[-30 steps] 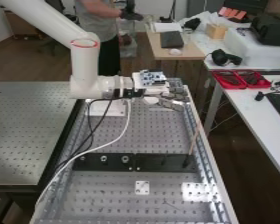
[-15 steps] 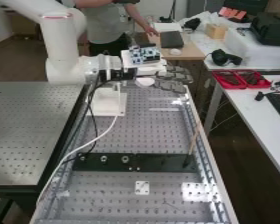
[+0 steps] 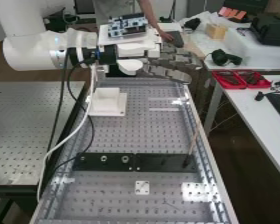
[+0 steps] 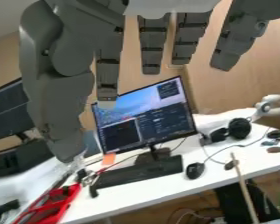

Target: Grab the pcb board and place it in the clear container

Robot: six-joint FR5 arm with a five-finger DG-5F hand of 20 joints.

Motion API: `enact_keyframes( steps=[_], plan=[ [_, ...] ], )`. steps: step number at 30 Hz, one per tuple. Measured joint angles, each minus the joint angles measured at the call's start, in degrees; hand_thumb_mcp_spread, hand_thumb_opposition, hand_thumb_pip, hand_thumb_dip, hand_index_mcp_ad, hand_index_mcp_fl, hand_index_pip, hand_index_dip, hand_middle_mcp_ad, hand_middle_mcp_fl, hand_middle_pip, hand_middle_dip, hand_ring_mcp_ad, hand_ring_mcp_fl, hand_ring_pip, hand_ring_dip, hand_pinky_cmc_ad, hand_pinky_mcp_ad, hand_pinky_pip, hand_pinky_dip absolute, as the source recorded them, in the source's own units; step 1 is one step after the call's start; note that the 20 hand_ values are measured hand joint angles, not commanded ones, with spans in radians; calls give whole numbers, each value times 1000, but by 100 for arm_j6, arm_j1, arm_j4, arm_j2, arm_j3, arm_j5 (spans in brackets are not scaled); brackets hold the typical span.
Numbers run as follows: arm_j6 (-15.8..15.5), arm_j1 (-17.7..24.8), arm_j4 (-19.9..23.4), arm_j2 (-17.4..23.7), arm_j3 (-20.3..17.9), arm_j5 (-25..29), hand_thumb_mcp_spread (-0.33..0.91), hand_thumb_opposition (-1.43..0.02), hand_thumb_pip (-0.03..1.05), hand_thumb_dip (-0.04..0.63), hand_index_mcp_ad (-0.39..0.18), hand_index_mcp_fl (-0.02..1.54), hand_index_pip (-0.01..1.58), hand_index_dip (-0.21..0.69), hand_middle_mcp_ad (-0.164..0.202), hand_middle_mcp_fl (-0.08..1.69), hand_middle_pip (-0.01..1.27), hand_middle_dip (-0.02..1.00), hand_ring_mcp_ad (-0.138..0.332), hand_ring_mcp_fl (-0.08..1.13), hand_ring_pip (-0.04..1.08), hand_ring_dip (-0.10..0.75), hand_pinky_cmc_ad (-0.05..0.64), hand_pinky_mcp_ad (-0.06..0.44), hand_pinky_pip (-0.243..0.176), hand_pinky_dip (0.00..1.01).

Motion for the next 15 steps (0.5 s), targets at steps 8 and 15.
enact_keyframes(
  steps=[8, 15],
  plan=[
    [-98, -22, -181, 260, 61, 859, 545, -820, 302, 291, -209, 539, 86, 496, 58, 120, 145, 195, 99, 23, 117, 56, 346, 264, -59, 159],
    [-145, 127, -190, 394, 36, 1616, 545, -820, 300, 295, -209, 539, 86, 513, 58, 120, 145, 195, 99, 23, 117, 52, 346, 262, -59, 159]
  ],
)
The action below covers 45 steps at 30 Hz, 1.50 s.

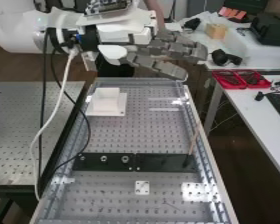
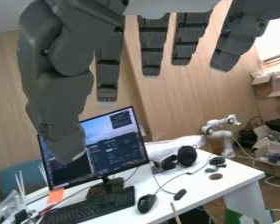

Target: Grab the pcb board and place it in the clear container

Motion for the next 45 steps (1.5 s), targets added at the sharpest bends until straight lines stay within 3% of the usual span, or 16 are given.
enact_keyframes(
  steps=[13, 36, 45],
  plan=[
    [-32, 76, -344, -131, 153, 442, 545, -820, 300, 295, -209, 539, 86, 513, 58, 120, 145, 195, 99, 23, 117, 56, 347, 262, -59, 159],
    [32, 123, -353, -243, 242, 481, 545, -820, 300, 295, -209, 539, 86, 513, 58, 120, 145, 195, 99, 23, 117, 52, 347, 262, -59, 159],
    [-44, 13, -290, -284, 294, 178, 545, -820, 300, 295, -209, 539, 86, 513, 58, 120, 145, 195, 99, 23, 117, 52, 347, 265, -59, 159]
  ],
)
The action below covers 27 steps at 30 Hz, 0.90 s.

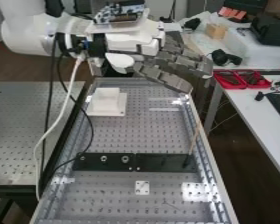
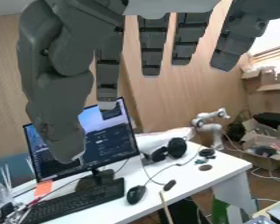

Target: Grab the pcb board and place it in the clear container

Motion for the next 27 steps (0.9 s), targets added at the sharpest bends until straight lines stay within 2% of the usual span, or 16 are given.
enact_keyframes(
  steps=[5, 13, 27],
  plan=[
    [-119, -108, 42, 83, -70, -210, 545, -820, 300, 295, -209, 538, 86, 513, 58, 120, 145, 195, 99, 23, 117, 52, 347, 262, -59, 159],
    [-260, -99, 136, 293, -232, -264, 545, -822, 300, 283, -209, 536, 86, 513, 58, 120, 145, 195, 99, 23, 117, 52, 347, 262, -59, 159],
    [-323, -60, 252, 331, -259, -346, 545, -820, 298, 283, -194, 536, 86, 513, 58, 119, 145, 195, 99, 23, 117, 52, 347, 262, -59, 159]
  ],
)
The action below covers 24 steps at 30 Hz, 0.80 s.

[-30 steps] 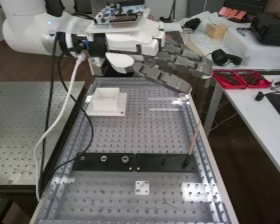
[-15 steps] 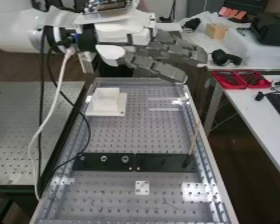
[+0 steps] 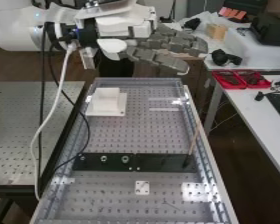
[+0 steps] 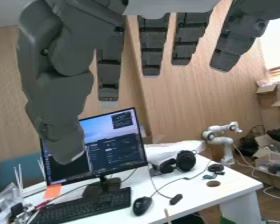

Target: Grab the pcb board and place it in the clear container

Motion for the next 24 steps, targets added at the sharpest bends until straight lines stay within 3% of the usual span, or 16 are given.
enact_keyframes(
  steps=[24],
  plan=[
    [-17, -14, 37, 2, -17, -65, 545, -822, 297, 284, -194, 536, 86, 513, 58, 119, 145, 195, 99, 23, 117, 56, 347, 262, -59, 159]
  ],
)
